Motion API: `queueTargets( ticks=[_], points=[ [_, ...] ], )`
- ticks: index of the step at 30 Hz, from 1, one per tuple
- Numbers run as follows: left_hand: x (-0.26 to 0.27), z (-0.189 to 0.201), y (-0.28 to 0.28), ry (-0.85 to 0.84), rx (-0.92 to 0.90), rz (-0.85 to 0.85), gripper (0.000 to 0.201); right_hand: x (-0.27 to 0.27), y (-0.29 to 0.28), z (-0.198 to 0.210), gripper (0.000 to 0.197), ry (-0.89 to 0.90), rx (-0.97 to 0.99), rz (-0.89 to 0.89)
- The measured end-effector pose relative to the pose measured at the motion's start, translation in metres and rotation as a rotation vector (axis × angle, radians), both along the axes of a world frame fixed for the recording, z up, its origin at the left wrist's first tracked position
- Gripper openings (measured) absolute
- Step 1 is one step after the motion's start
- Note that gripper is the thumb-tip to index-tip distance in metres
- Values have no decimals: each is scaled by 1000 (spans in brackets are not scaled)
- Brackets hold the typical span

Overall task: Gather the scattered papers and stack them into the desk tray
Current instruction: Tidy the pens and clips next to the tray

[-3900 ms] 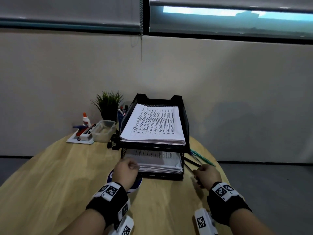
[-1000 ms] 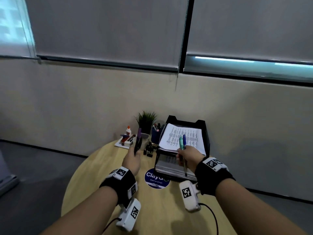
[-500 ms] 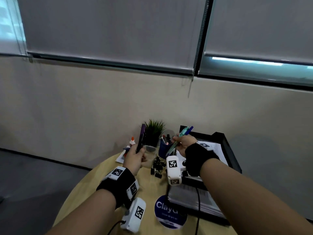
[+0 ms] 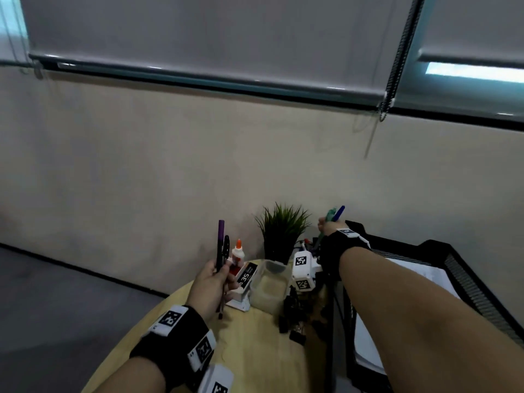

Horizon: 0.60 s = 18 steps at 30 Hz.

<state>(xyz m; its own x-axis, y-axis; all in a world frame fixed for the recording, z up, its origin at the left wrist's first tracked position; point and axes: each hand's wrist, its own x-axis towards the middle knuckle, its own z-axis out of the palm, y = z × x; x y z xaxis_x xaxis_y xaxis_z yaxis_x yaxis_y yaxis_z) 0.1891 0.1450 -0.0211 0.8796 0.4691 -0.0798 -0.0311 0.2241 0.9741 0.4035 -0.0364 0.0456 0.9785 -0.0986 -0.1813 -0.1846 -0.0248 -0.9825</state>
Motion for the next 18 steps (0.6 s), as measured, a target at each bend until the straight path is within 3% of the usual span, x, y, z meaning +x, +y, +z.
queueTargets(
  ticks=[4, 5, 7, 8, 12, 14, 18],
  points=[
    [11, -21, 11, 6, -15, 26, 10, 4, 7, -11, 12, 60, -107, 181],
    [12, -24, 11, 12, -12, 26, 10, 4, 10, -12, 23, 93, -220, 200],
    [12, -27, 9, 33, 5, 29, 12, 0, 10, -9, 39, 91, -661, 228],
    [13, -27, 7, 39, 10, 31, 13, 3, 10, -8, 41, 51, -904, 259],
    [10, -20, 0, 40, 12, 21, 15, -7, 2, 13, 31, 105, -1326, 481],
    [7, -13, -3, 41, 38, 4, 15, -12, -6, 22, 25, 80, -1418, 504],
    [2, 0, -9, 53, 62, -26, 21, -11, -16, 22, 23, 81, -1372, 524]
  ],
)
